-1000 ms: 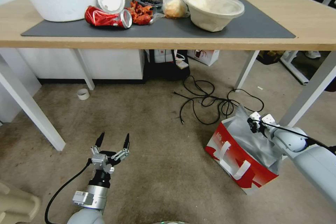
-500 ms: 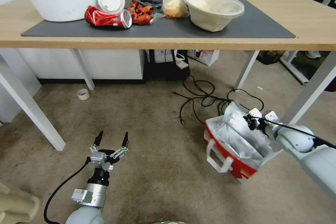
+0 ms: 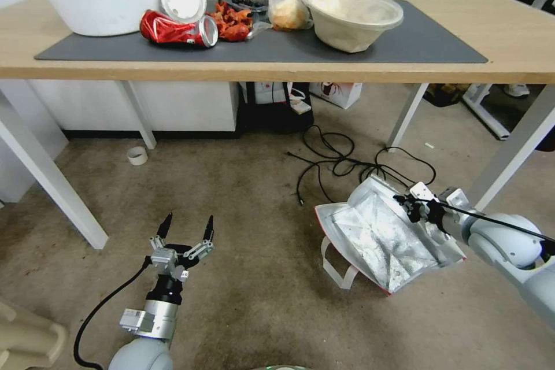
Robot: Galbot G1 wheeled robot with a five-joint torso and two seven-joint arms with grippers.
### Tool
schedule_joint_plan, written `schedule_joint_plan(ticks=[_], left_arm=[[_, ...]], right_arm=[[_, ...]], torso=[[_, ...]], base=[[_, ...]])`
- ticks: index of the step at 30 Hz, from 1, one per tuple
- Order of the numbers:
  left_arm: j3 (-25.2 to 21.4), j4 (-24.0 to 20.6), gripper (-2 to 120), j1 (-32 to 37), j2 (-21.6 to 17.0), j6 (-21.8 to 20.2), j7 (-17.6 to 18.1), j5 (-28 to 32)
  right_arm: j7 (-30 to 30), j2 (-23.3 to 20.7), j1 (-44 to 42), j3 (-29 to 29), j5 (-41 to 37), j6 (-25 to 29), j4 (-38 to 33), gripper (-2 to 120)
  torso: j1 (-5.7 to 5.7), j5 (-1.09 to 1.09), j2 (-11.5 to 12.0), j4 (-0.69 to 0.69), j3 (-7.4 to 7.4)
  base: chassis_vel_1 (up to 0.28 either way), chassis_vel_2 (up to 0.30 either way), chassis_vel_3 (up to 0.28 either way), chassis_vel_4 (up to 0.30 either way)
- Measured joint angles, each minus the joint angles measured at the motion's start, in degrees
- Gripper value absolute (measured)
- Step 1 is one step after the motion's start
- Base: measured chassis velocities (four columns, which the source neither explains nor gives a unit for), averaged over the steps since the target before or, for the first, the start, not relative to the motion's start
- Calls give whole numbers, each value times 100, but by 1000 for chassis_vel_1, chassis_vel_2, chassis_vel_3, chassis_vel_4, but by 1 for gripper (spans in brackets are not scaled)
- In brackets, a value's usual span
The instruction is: Pick up the food delivery bag from the floor and place it on the table.
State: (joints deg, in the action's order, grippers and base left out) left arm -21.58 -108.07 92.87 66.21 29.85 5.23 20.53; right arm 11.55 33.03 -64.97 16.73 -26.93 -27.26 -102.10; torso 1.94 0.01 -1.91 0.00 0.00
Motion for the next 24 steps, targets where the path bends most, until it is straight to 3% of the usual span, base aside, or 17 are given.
schedule_joint_plan(ticks=[24], left_arm=[[-9, 0, 100, -63, 46, 140, -220, -70]], right_arm=[[-42, 19, 8, -65, 59, -19, 56, 0]], torso=[[0, -1, 0, 0, 0]], base=[[0, 0, 0, 0]])
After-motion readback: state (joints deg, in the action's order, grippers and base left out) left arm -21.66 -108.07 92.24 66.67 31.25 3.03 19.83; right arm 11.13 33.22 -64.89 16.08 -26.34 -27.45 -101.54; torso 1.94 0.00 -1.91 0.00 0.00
